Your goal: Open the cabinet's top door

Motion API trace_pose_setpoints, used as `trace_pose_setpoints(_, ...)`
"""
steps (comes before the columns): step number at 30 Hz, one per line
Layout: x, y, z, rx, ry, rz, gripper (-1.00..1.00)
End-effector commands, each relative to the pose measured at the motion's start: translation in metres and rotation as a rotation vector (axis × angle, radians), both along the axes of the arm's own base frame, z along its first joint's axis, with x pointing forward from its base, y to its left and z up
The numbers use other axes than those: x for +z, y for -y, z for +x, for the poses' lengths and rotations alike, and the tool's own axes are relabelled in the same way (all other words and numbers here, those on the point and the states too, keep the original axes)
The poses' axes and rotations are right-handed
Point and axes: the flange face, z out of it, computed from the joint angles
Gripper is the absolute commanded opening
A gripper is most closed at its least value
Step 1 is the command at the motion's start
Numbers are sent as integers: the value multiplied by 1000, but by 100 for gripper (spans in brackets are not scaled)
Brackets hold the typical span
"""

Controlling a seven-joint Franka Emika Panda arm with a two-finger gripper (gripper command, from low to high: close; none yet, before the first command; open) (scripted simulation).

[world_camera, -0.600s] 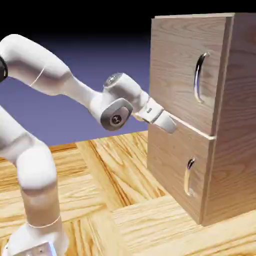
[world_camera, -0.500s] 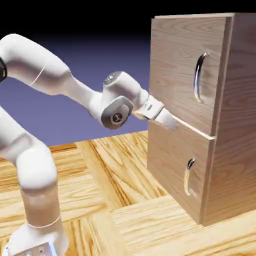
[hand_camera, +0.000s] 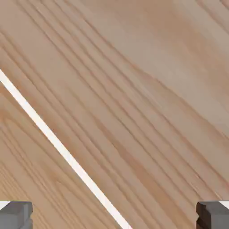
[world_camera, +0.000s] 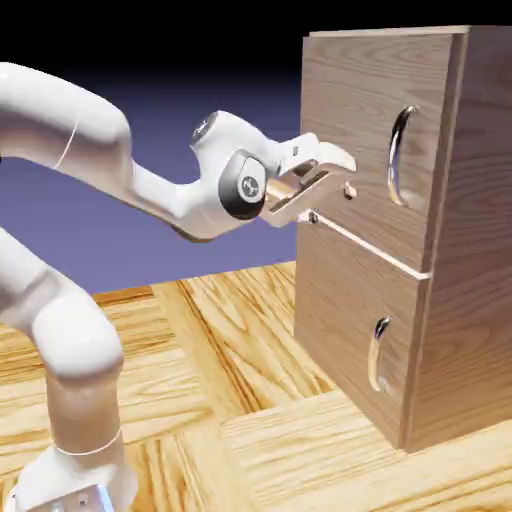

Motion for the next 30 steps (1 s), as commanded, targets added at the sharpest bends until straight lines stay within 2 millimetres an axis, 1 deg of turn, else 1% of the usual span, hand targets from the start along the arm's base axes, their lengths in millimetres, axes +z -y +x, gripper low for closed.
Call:
trace_pose_setpoints(1, 3, -1, -1, 25, 13, -43, 0)
trace_pose_setpoints(8, 21, -1, -8, 185, 108, -345, 0)
trace_pose_setpoints(15, 34, 7, -14, 315, 197, -658, 0)
trace_pose_setpoints(22, 41, 21, -18, 418, 275, -978, 0)
trace_pose_setpoints(30, 44, 47, -19, 503, 342, -1353, 0)
